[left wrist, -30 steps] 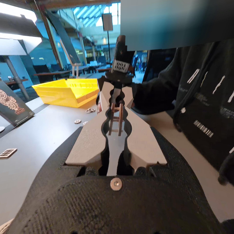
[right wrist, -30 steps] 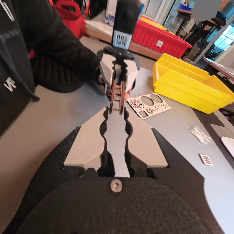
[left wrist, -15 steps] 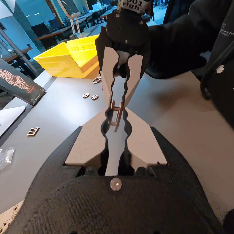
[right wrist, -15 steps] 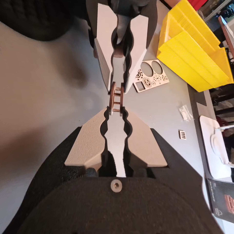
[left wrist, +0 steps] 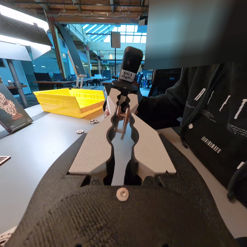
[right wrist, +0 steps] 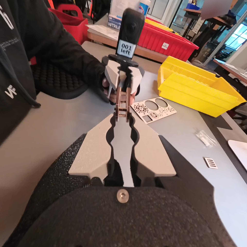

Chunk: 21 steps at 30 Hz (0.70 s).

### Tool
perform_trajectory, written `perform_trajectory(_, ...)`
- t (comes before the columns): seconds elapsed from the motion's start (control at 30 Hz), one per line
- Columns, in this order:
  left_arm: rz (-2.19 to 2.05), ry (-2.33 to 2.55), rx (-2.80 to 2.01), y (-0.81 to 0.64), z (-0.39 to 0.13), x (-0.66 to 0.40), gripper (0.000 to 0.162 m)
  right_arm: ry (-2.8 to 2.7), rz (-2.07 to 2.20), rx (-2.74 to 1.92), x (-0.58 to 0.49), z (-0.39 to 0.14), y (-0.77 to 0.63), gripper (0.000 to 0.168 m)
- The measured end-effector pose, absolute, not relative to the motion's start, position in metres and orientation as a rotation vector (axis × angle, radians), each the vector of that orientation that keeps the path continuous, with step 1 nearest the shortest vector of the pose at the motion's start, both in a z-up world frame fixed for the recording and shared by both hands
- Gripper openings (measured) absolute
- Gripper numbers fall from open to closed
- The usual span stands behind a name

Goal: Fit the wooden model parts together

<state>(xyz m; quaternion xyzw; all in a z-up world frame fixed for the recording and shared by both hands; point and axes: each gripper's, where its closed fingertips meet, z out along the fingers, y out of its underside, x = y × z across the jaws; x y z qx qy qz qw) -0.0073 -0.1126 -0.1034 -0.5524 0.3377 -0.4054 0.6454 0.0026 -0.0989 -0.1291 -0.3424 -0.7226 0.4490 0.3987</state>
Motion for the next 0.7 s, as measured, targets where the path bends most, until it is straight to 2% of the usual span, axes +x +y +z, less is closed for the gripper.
perform_trajectory(0.1,-0.829,0.806,-1.334,-0.107,-0.113,-0.011,0.018,-1.869,1.021,-0.878,0.002,-0.136,-0.093,0.016)
perform_trajectory(0.3,-0.56,1.009,-1.479,-0.103,-0.133,0.003,0.036,-2.006,0.755,-0.847,-0.004,-0.162,-0.095,0.015)
perform_trajectory(0.33,-0.491,1.057,-1.515,-0.101,-0.142,0.006,0.033,-2.017,0.741,-0.842,-0.004,-0.164,-0.097,0.015)
perform_trajectory(0.37,-0.427,1.104,-1.542,-0.1,-0.151,0.007,0.018,-2.025,0.718,-0.845,-0.005,-0.166,-0.096,0.015)
perform_trajectory(0.53,-0.417,1.11,-1.511,-0.101,-0.149,0.006,0.018,-1.986,0.732,-0.797,-0.005,-0.158,-0.099,0.015)
perform_trajectory(0.7,-0.575,1.011,-1.392,-0.108,-0.132,0.005,0.017,-1.89,0.925,-0.788,-0.003,-0.143,-0.104,0.019)
